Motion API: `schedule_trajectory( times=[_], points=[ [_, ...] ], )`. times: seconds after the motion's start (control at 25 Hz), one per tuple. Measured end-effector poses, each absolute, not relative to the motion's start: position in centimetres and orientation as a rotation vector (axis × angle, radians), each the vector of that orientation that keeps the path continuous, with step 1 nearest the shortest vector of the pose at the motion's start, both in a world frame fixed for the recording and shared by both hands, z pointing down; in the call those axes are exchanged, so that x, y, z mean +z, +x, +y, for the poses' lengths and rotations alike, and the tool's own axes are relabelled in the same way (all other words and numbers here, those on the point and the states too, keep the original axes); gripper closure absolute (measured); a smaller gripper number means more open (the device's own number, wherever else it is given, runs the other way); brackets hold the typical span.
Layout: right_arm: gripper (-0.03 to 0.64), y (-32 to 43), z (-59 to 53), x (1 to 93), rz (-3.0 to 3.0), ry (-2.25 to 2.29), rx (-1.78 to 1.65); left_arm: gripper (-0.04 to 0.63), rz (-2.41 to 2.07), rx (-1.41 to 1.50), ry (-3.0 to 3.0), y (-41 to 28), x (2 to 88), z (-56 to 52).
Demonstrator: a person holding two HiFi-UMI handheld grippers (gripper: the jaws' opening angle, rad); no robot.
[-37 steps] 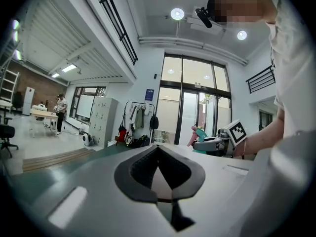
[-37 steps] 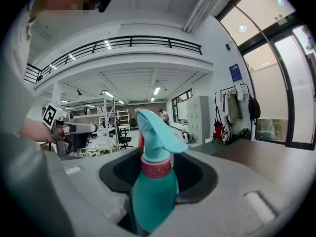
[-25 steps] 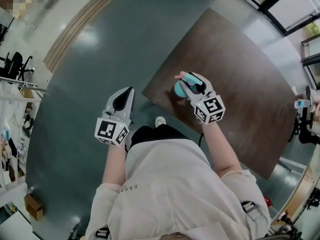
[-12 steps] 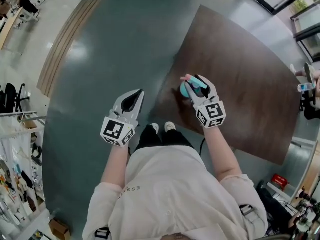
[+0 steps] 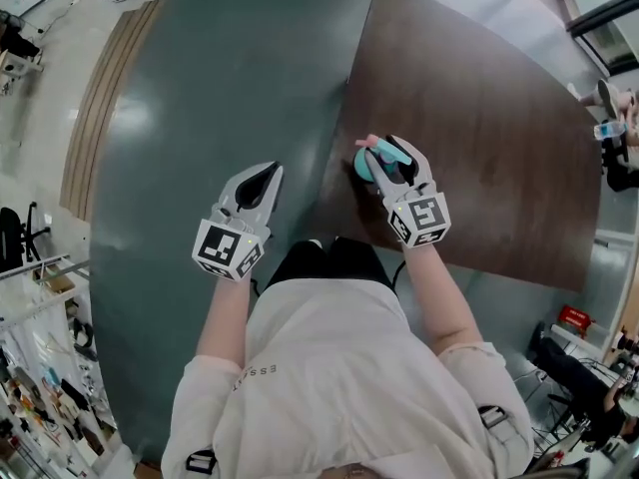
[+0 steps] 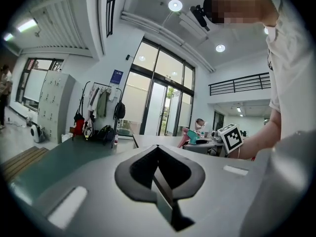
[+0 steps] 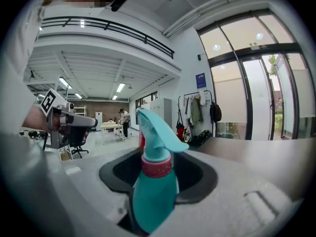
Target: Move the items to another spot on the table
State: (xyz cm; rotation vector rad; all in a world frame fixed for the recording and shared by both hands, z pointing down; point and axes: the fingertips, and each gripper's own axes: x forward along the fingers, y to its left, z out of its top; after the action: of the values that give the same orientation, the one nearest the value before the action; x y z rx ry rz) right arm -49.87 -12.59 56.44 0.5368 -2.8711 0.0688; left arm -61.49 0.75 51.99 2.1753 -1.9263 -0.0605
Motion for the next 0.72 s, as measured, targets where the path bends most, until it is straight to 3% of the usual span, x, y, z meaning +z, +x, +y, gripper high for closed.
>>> schedule_trajectory(
  times=[0.2, 0.4, 0.72],
  points=[
    [0.433, -49.3, -13.2, 56.4, -2.868, 0.644, 0.117, 0.580, -1.880, -0.054, 2.203, -60.6, 52.2, 1.6],
    [0.358, -48.6, -12.6, 55.4, -2.808, 0.712, 0.136, 0.580, -1.839, -0.030, 2.230, -60.2, 50.4, 2.6],
    [0.374, -42.3, -10.0, 51.7, -2.789, 0.866, 0.104, 0.580, -1.804, -0.047, 2.308, -56.7, 46.4, 3.7]
  ],
)
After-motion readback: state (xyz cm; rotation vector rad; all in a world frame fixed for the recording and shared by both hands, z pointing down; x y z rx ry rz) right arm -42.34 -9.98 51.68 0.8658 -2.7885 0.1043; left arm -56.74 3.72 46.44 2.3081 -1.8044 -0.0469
